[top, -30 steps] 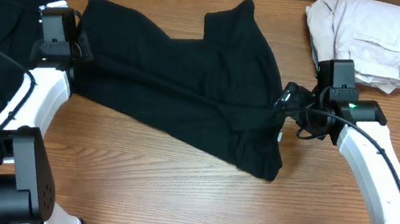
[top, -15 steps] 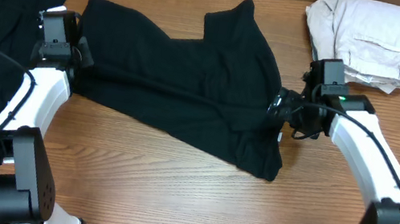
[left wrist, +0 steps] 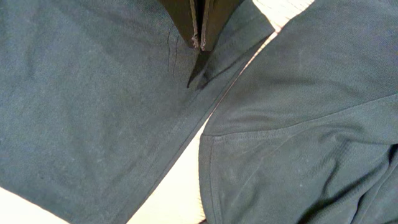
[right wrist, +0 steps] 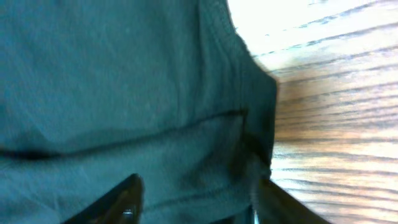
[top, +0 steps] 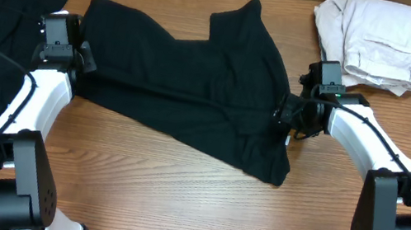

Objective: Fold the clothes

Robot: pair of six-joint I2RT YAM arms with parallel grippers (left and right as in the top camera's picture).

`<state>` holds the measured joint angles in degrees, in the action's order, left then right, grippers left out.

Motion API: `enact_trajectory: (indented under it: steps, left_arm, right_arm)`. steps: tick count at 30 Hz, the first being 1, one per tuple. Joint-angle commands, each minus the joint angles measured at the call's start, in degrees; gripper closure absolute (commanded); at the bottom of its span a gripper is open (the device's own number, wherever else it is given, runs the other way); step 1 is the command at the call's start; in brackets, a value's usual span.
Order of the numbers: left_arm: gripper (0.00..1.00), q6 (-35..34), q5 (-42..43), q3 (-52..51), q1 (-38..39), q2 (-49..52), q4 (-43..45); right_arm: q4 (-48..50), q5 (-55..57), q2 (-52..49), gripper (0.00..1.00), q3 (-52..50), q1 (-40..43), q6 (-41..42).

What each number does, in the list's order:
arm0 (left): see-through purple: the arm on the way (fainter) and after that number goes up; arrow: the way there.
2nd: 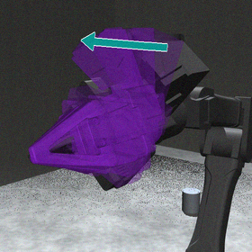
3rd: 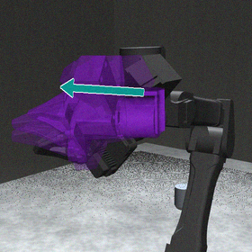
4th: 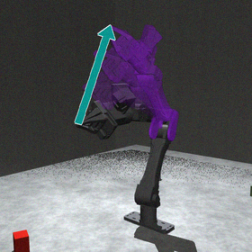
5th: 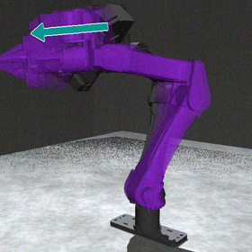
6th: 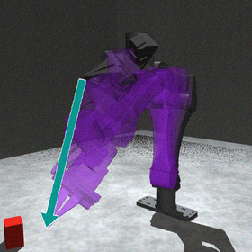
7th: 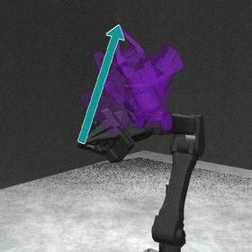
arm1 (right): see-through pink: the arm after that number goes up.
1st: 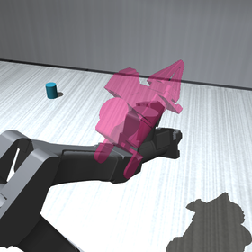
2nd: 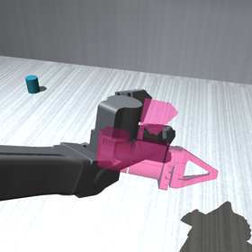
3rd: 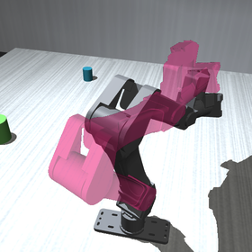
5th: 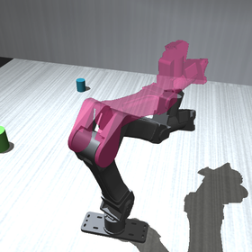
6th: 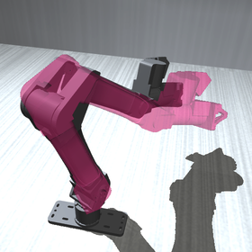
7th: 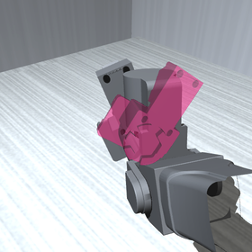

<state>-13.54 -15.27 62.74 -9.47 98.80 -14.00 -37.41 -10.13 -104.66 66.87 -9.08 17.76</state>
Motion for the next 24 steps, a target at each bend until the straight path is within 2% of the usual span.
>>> enact_trajectory:
  steps: [1,11,13,16,18,24]
  left_arm:
    - [0.96,-0.81,-0.85,1.18,-0.26,0.52,-0.33]
    - [0.96,-0.81,-1.29,1.18,-0.26,0.52,-0.96]
    - [0.96,-0.81,-1.27,1.18,-0.26,0.52,-1.05]
    - [0.96,-0.81,-1.27,1.18,-0.26,0.52,-1.22]
    - [0.96,-0.81,-1.27,1.18,-0.26,0.52,-1.25]
    - [0.96,-0.83,-1.25,1.18,-0.26,0.52,-1.22]
  right_arm:
    - [0.76,-0.26,-0.11,0.47,0.59,0.04,-0.66]
    - [0.76,-0.28,-1.99,0.66,0.59,0.04,-0.63]
    - [0.76,-0.24,-1.99,0.66,0.59,0.04,-0.66]
    - [0.76,1.84,-1.99,0.63,0.48,0.04,-0.66]
    - [1.16,4.39,-1.99,0.53,0.22,0.04,-0.66]
    - [2.51,6.43,-1.99,0.51,-1.31,0.04,-0.68]
